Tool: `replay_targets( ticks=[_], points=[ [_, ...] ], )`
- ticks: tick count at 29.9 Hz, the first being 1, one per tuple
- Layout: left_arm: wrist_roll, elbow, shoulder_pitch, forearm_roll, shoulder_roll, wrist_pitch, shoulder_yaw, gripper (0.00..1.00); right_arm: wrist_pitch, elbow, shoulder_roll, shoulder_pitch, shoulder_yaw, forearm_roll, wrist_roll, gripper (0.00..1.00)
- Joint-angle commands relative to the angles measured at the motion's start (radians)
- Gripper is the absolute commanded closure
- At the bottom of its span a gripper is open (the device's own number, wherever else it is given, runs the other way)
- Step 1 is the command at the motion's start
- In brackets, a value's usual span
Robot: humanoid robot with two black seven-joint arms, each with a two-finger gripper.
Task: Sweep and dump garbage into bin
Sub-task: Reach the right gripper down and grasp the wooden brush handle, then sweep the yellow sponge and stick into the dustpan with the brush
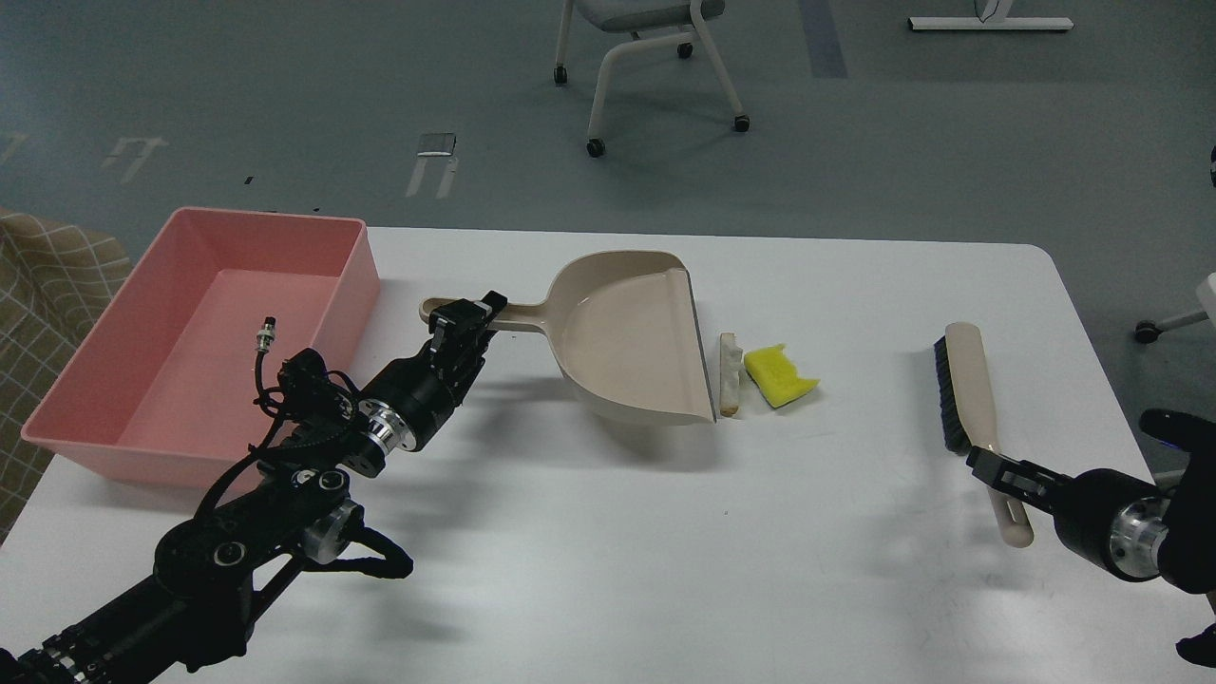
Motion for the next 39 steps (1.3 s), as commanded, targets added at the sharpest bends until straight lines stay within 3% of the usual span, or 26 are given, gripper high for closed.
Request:
replay_targets(
  ticks=[1,4,6,8,11,23,28,39],
  points=[
    [0.000,0.000,0.000,0.000,0.001,0.000,0.000,0.90,0.000,-0.003,0.000,0.004,-0.007,0.000,-0.001,0.57],
    [0.000,0.000,0.000,0.000,0.001,0.000,0.000,0.90,0.000,-0.003,0.003,0.005,-0.007,0.000,-0.001,0.60],
    [0.000,0.000,0.000,-0.001,0.001,0.000,0.000,0.90,0.000,-0.002,0.002,0.005,-0.007,0.000,-0.001,0.69],
    [0.000,0.000,0.000,-0.002,0.001,0.000,0.000,0.90,0.005,-0.003,-0.003,0.007,-0.007,0.000,-0.003,0.88],
    [-0.002,0.000,0.000,-0.002,0.001,0.000,-0.002,0.90,0.008,-0.003,-0.008,0.004,-0.009,0.001,-0.003,1.00],
    [0.000,0.006,0.003,0.000,-0.003,0.001,0.000,0.90,0.019,-0.011,0.017,0.068,-0.015,0.015,0.008,1.00],
    [0.003,0.028,0.000,0.000,0.003,0.001,0.032,0.90,0.050,-0.025,0.104,0.089,-0.032,0.015,0.007,1.00],
    [0.009,0.083,-0.003,0.000,-0.006,0.035,0.055,0.90,0.050,-0.071,0.157,0.278,-0.207,0.018,-0.001,1.00]
  ],
)
